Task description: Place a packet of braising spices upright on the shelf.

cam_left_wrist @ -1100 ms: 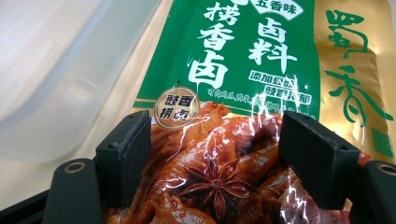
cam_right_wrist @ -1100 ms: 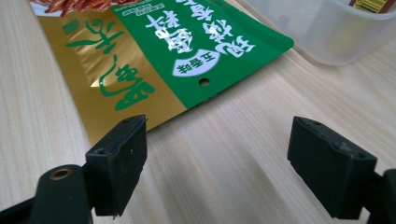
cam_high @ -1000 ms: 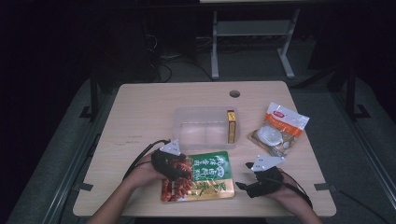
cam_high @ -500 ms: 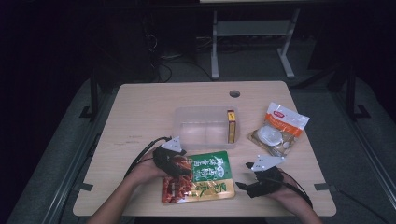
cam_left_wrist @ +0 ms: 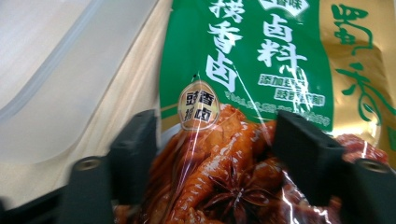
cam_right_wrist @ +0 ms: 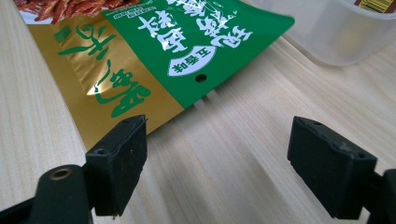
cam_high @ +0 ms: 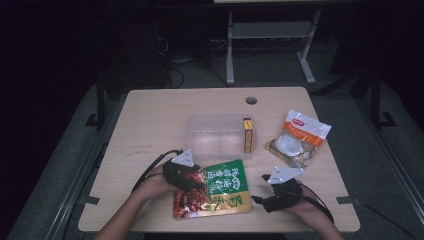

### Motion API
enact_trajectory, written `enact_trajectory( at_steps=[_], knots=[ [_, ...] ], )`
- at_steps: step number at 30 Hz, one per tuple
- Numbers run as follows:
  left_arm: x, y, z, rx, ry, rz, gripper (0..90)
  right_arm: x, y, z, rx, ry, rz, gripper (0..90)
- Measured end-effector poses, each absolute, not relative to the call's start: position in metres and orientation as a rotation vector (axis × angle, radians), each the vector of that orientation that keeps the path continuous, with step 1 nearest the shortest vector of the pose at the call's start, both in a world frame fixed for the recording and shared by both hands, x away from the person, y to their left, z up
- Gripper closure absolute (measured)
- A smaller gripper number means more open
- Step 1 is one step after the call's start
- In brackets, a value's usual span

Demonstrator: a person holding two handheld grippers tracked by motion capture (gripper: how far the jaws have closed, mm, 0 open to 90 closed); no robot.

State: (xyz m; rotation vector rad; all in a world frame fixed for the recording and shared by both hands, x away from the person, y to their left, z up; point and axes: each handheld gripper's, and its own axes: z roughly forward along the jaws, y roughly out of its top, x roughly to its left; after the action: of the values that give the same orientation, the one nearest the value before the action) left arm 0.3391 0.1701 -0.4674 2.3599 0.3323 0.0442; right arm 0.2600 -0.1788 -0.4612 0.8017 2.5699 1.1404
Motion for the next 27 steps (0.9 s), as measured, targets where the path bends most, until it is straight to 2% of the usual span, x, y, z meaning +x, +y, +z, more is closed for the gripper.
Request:
enact_trajectory(
  at_steps=[3, 15, 20, 27],
  knots=[
    [0.3361, 0.1694, -0.4665, 2.366, 0.316, 0.048, 41.3, 0.2599, -0.1789, -0.4612, 0.8, 2.57, 1.14, 19.4],
    [0.332, 0.1678, -0.4628, 2.388, 0.333, 0.058, 79.7, 0.2601, -0.1787, -0.4613, 0.801, 2.57, 1.141, 19.4],
    [0.3308, 0.1675, -0.4617, 2.389, 0.362, 0.063, 86.1, 0.2601, -0.1791, -0.461, 0.809, 2.565, 1.146, 19.0],
    [0.3318, 0.174, -0.4605, 2.324, 0.444, -0.001, 88.9, 0.2618, -0.1822, -0.4574, 0.842, 2.574, 1.151, 15.8]
  ],
)
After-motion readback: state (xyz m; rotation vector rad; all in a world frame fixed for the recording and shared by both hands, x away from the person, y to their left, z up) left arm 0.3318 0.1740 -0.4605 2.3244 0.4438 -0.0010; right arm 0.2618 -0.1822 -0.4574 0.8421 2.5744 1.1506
